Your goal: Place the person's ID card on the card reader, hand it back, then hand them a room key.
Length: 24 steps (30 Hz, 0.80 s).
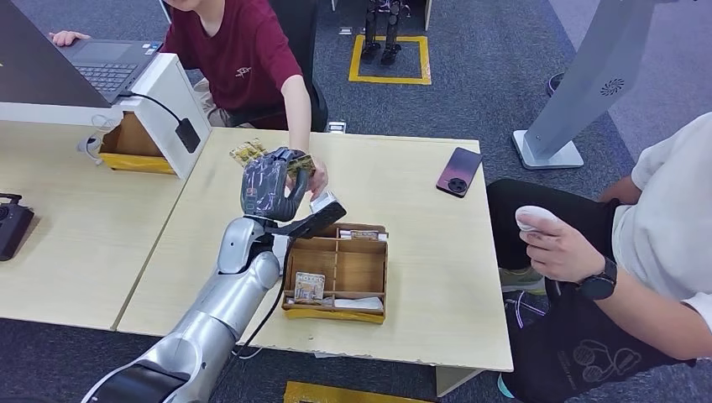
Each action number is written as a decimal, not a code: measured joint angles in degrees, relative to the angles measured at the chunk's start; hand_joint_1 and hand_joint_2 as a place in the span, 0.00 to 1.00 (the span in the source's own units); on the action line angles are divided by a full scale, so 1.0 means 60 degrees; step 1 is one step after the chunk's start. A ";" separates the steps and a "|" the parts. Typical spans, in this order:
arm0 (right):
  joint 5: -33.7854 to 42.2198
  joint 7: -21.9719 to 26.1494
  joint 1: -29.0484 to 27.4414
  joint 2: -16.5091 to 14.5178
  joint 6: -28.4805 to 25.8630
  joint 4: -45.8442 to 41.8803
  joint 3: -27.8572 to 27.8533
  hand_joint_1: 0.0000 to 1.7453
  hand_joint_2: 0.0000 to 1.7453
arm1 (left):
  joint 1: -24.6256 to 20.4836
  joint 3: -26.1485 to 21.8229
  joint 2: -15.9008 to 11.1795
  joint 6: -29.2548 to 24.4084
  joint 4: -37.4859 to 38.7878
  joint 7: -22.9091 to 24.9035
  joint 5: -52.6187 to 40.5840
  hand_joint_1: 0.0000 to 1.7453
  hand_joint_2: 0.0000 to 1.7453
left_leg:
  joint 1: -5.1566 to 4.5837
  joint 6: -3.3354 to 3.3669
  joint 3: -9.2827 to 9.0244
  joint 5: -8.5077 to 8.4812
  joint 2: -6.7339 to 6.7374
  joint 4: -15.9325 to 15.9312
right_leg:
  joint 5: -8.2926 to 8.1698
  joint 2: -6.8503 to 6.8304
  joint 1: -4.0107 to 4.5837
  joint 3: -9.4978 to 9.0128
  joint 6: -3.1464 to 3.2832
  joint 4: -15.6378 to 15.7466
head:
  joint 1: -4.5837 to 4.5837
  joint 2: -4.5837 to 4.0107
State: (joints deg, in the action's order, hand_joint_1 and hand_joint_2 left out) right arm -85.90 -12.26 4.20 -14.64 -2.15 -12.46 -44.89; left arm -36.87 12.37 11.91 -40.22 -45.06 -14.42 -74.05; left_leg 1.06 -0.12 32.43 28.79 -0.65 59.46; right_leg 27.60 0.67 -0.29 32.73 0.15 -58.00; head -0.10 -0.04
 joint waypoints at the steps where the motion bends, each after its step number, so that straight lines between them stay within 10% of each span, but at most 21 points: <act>1: 0.0000 0.0000 0.0000 0.0000 -0.0001 0.0000 0.0008 0.00 1.00 | -0.0001 -0.0027 0.0000 0.0000 0.0022 0.0004 -0.0032 0.00 1.00 | 0.0000 0.0000 0.0000 0.0000 0.0000 0.0000 | 0.0000 0.0000 0.0000 0.0000 0.0000 0.0000 | 0.0000 0.0000; 15: 0.0075 0.0027 -0.0012 0.0000 -0.0085 0.0000 0.0021 0.00 1.00 | 0.0226 -0.1407 -0.0318 -0.0004 -0.0654 0.1011 -0.1265 0.00 1.00 | 0.0013 -0.0006 0.0005 -0.0003 0.0015 -0.0002 | -0.0003 0.0010 0.0014 -0.0001 0.0006 -0.0005 | 0.0001 0.0000; 24: 0.0230 0.0212 -0.0077 0.0000 -0.0191 0.0000 0.0018 0.00 1.00 | 0.1107 -0.5331 -0.2154 -0.0004 -0.2346 -0.0789 -0.0870 0.00 1.00 | 0.0034 -0.0024 -0.0010 -0.0007 0.0080 -0.0013 | 0.0005 0.0074 0.0032 0.0031 0.0037 -0.0023 | -0.0004 0.0000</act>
State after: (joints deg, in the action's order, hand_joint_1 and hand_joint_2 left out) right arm -84.52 -10.99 3.74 -14.64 -3.30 -12.46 -44.78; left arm -30.23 -19.61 -1.01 -40.24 -59.13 -19.15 -79.26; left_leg 1.26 -0.27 32.37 28.75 -0.18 59.38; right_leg 27.63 1.11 -0.10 32.92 0.37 -58.14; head -0.13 -0.04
